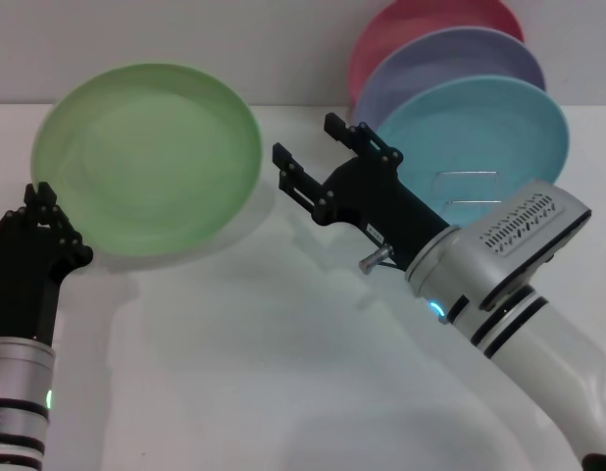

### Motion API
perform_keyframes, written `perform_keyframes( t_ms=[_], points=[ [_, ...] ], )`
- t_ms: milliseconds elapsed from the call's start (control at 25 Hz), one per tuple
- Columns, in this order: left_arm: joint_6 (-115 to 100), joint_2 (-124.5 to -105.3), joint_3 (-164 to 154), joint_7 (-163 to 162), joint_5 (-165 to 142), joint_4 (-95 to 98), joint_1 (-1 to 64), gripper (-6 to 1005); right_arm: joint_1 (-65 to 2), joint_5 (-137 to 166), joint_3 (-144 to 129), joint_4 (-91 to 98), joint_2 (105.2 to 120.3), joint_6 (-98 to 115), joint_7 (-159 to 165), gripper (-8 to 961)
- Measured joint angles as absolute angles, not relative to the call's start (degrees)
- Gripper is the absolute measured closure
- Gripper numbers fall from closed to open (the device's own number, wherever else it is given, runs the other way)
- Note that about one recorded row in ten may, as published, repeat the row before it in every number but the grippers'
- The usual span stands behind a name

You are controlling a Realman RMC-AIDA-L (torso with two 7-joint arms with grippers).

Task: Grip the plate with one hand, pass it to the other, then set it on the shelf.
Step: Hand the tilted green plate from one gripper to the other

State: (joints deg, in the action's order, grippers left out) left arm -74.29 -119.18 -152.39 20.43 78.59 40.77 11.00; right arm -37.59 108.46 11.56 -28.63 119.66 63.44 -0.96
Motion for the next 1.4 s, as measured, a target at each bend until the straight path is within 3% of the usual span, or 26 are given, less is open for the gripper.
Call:
perform_keyframes(
  t_ms=[1400],
  points=[
    [-75.2,-119.17,-157.5,33.6,87.2,46.9,10.8,941,-40.2,109.4,13.6,-28.2,119.62,55.1,-1.0,230]
  ],
)
